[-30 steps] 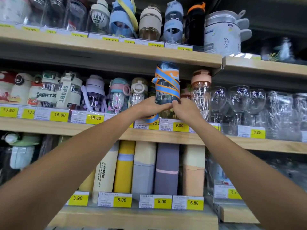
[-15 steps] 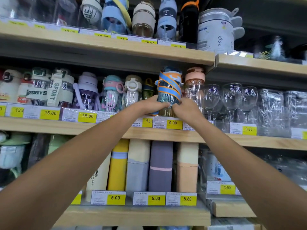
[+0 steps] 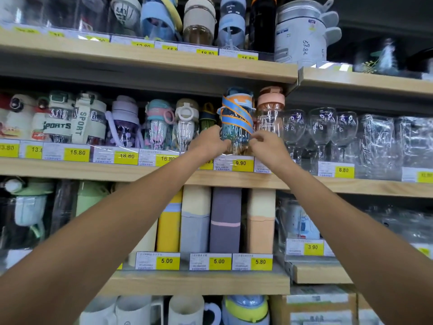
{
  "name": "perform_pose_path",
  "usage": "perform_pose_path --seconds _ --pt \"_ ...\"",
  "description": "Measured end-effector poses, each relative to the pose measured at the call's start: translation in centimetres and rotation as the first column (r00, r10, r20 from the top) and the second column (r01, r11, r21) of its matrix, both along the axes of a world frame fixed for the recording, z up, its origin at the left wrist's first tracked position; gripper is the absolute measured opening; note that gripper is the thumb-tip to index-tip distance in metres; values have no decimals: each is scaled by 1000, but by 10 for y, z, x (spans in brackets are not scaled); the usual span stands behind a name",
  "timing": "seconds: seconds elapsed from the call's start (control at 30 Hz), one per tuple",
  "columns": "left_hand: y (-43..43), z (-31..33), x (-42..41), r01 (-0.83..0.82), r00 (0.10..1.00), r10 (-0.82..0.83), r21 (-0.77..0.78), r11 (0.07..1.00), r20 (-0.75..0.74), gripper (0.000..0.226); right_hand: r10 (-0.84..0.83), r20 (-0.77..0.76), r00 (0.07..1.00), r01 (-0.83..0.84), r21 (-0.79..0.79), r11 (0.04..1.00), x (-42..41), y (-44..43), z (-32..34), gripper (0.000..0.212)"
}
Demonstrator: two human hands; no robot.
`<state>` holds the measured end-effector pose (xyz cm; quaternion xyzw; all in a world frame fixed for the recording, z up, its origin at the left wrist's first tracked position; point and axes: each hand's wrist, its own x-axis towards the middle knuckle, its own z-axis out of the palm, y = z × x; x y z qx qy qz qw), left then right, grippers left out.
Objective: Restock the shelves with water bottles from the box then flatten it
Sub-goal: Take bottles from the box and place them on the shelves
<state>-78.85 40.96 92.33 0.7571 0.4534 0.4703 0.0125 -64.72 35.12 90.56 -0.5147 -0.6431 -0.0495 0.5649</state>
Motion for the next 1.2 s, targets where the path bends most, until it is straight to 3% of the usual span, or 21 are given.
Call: perform_pose_path --seconds 0.1,0.2,0.33,0.47,0.6,0.77,0.83,1.03,1.2 --pt "-14 -12 11 -57 987 42 89 994 155 29 55 -59 997 -50 71 996 7 -6 -10 24" --pt "-33 -35 30 57 940 -119 199 978 319 33 89 -99 991 -77 119 990 14 -18 -25 25" --pt "-61 -84 58 273 791 -373 265 925 485 30 233 -232 944 -210 122 970 29 -40 -60 32" --pt "-82 -139 99 462 708 -456 135 877 539 21 241 -323 915 -241 42 970 65 -70 -109 30" --pt "-100 -194 138 571 705 -499 15 821 504 22 211 -353 912 -241 -43 970 105 -98 -164 32" --pt "-130 -279 219 627 747 -480 -249 738 460 21 74 -447 891 -180 -200 963 192 -141 -249 26" --pt "-141 -314 254 621 778 -463 -409 669 425 21 1 -480 877 -158 -287 945 234 -154 -285 21" --pt "-175 -426 366 559 815 -453 -698 447 362 26 -211 -547 810 -116 -502 857 357 -208 -389 19" --pt "-216 -497 441 483 825 -457 -836 261 334 23 -380 -565 733 -93 -637 765 432 -254 -469 21"
